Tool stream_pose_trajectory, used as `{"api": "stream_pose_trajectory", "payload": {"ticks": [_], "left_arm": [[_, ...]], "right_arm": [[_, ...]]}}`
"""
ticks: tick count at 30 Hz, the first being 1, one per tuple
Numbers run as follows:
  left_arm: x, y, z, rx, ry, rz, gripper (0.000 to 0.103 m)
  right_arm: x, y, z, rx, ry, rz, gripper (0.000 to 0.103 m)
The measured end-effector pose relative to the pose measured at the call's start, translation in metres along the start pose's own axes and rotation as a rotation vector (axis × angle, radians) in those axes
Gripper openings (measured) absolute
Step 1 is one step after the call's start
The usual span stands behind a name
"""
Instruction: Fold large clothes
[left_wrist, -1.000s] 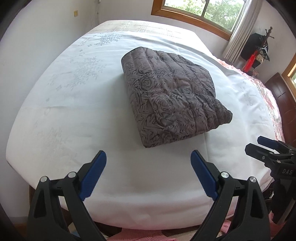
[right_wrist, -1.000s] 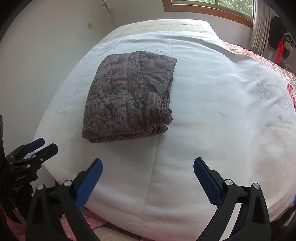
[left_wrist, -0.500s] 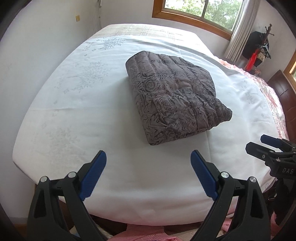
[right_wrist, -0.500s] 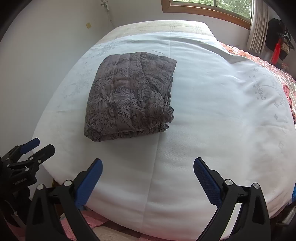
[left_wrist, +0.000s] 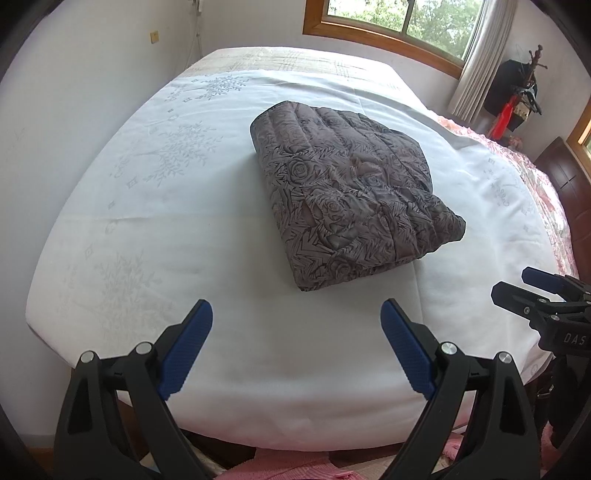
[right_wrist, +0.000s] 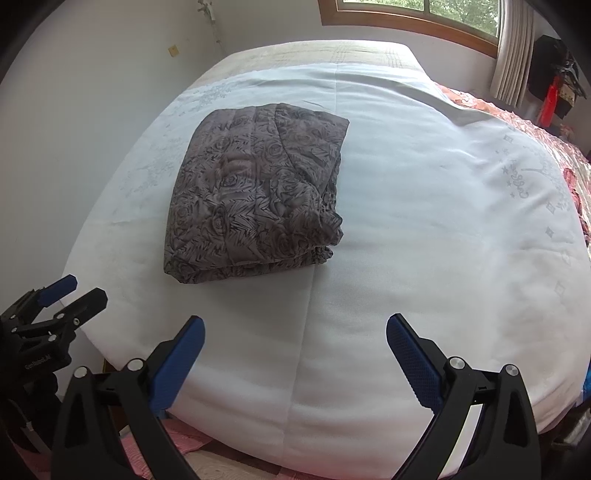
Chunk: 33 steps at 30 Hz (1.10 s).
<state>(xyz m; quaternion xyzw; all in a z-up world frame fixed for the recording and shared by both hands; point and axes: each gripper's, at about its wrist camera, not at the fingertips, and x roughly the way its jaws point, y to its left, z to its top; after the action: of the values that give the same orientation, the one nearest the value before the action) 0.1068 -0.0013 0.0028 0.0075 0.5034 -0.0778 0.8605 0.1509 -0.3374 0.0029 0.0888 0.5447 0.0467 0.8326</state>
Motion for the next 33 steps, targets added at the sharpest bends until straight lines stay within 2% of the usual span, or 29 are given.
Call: {"api": "stream_pose_trajectory", "payload": {"ticks": [33], "left_arm": [[0.0008,0.0038,0.0,0.021,0.007,0.002,0.092]], "right_arm": [[-0.0034,0.0021,-0.0048,-0.008,-0.011,0.003,0.099]]}}
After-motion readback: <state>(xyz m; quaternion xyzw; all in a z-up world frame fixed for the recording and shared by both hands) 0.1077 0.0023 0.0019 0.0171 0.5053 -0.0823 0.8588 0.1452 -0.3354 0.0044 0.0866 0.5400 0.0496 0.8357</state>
